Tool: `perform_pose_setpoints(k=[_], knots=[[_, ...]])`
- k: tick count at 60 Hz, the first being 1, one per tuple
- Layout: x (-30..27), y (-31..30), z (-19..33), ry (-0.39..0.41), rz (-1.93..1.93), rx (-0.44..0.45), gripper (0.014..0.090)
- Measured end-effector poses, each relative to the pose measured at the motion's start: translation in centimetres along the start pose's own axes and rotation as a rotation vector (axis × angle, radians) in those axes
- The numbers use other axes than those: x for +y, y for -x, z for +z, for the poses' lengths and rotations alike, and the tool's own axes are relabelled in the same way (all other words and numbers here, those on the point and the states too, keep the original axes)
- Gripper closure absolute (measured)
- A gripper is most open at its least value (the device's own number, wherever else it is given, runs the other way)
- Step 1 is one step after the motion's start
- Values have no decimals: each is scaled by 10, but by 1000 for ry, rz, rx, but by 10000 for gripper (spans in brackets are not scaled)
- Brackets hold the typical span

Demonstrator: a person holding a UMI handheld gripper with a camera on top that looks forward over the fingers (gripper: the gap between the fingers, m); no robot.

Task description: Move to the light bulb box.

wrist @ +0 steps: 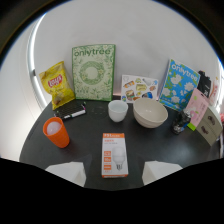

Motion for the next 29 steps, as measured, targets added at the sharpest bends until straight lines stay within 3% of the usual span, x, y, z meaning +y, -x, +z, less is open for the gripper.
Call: perform_pose_setpoints(k=[29], knots=[[-3,-7,12,21,-5,16,190]])
